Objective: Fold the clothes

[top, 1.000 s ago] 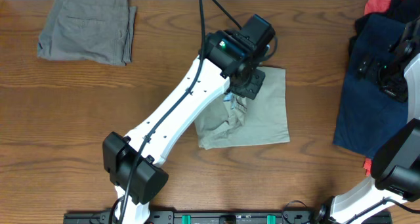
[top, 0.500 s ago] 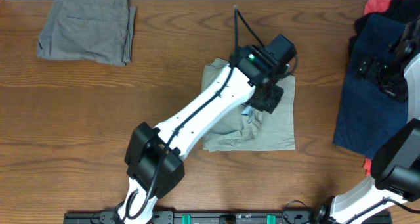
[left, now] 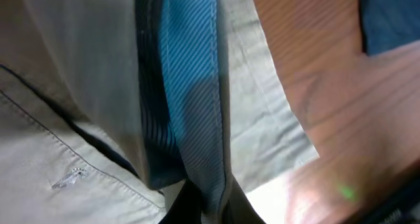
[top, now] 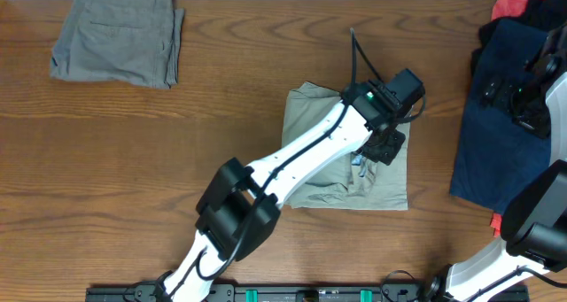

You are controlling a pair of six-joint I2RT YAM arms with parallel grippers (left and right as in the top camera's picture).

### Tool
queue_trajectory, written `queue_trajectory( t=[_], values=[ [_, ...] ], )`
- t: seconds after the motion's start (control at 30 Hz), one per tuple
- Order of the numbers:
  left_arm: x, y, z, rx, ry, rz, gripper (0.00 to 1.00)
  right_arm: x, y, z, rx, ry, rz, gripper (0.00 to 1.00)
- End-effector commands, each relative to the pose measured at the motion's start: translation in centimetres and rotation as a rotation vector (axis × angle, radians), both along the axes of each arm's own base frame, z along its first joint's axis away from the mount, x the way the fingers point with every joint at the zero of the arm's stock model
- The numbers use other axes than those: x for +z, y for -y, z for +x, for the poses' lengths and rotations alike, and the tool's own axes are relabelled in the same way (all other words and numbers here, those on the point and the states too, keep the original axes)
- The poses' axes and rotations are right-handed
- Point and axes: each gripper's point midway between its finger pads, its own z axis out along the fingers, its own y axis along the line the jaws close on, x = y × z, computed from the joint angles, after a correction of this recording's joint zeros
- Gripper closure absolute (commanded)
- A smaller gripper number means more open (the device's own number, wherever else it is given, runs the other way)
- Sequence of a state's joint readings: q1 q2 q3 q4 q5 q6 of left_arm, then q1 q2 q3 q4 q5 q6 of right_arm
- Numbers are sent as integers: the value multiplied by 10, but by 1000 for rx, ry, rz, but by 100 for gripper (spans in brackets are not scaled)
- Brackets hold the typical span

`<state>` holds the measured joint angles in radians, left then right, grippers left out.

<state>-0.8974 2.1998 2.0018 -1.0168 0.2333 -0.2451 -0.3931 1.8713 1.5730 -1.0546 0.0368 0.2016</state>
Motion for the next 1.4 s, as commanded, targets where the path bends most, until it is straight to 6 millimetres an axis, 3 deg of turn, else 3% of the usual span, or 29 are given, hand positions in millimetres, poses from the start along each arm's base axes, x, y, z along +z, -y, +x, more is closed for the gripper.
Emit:
queue_trajectory(
  t=[0.0,0.53,0.57,0.87,1.03,1.17,1.3,1.37],
  values=[
    [-7,5,2,35,-21,-19,94,-1,0,0,-10,-3,0,1],
    [9,39,29,82,71,-174,93,-1,0,0,-10,-3,0,1],
    [10,41,30,82,76,-181,85,-1,0,0,-10,-3,0,1],
    [13,41,32,104,75,-192,66,-1,0,0,-10,-3,0,1],
    [23,20,32,129,53,-158,66,-1,0,0,-10,-3,0,1],
    [34,-20,37,186,11,-93,65,-1,0,0,-10,-3,0,1],
    [30,-67,43,214,-47,1,30,-1,0,0,-10,-3,0,1],
    [25,-86,46,239,-81,40,21,-1,0,0,-10,-3,0,1]
  ],
)
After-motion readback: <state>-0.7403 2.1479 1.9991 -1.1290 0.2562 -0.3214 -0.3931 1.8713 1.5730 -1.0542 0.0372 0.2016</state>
